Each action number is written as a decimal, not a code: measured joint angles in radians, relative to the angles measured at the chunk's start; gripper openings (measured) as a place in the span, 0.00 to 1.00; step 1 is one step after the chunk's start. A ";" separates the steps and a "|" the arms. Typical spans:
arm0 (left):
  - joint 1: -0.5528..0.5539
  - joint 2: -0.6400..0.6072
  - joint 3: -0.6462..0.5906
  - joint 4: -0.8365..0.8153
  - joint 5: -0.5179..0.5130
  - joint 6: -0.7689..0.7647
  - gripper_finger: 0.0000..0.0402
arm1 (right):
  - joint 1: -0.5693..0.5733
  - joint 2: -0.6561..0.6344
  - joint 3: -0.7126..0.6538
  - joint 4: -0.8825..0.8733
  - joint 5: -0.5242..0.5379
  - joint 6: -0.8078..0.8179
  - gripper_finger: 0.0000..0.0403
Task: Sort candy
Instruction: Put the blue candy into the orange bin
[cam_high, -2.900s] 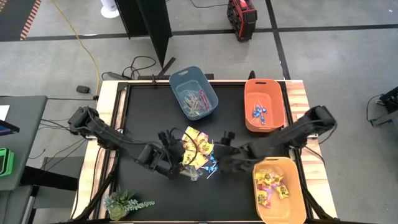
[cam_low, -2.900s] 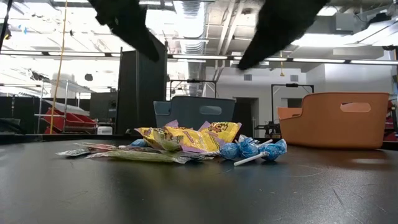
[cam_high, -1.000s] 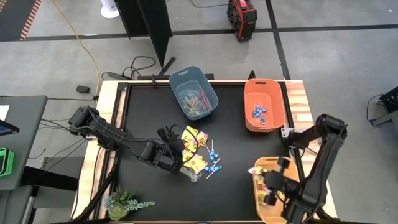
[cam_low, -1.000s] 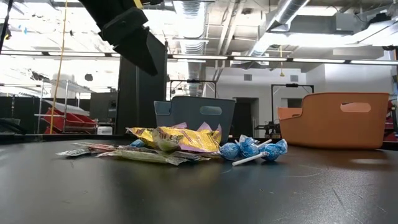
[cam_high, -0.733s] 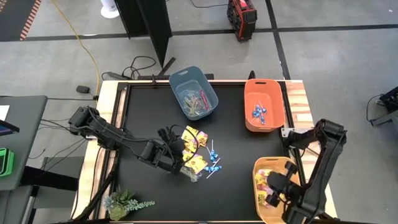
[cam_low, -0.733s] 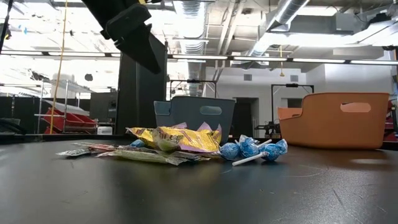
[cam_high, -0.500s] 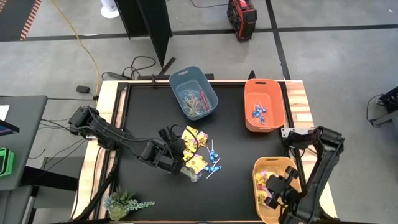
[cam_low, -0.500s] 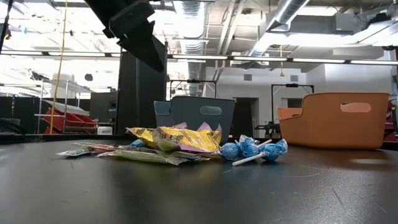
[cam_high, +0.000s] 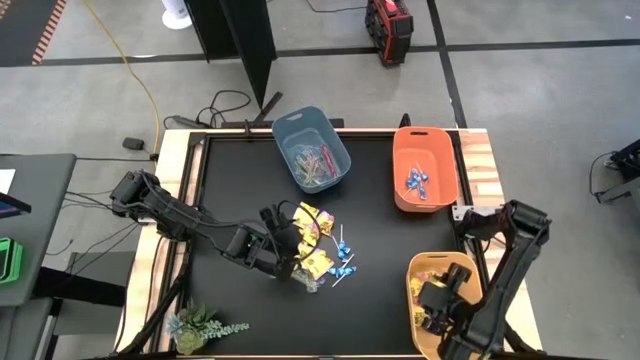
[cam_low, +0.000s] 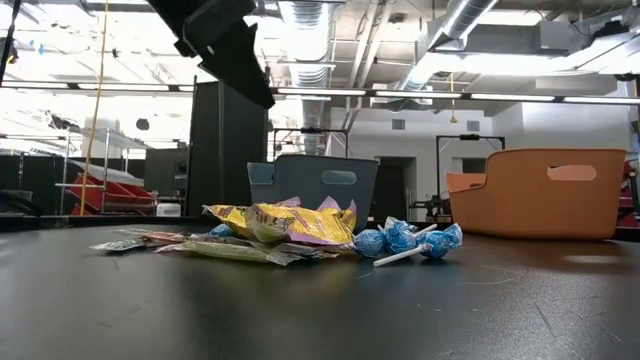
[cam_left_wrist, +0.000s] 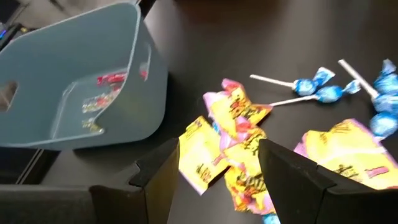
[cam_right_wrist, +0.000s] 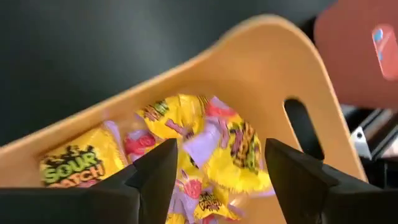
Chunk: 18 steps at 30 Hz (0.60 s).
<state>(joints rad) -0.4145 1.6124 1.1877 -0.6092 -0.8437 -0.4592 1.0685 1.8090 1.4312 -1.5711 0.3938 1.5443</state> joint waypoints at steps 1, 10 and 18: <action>0.000 0.000 0.000 0.016 0.006 0.013 0.53 | -0.015 -0.007 0.015 0.000 0.009 -0.033 0.64; 0.000 0.000 0.000 0.078 0.027 0.089 0.53 | -0.232 -0.030 0.118 0.227 0.389 -0.558 0.63; -0.005 0.000 0.000 0.045 0.029 0.086 0.53 | -0.437 -0.021 -0.045 0.756 0.177 -1.103 0.63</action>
<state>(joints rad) -0.4190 1.6125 1.1877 -0.5646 -0.8149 -0.3736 0.6317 1.7878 1.3861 -0.8150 0.5707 0.4417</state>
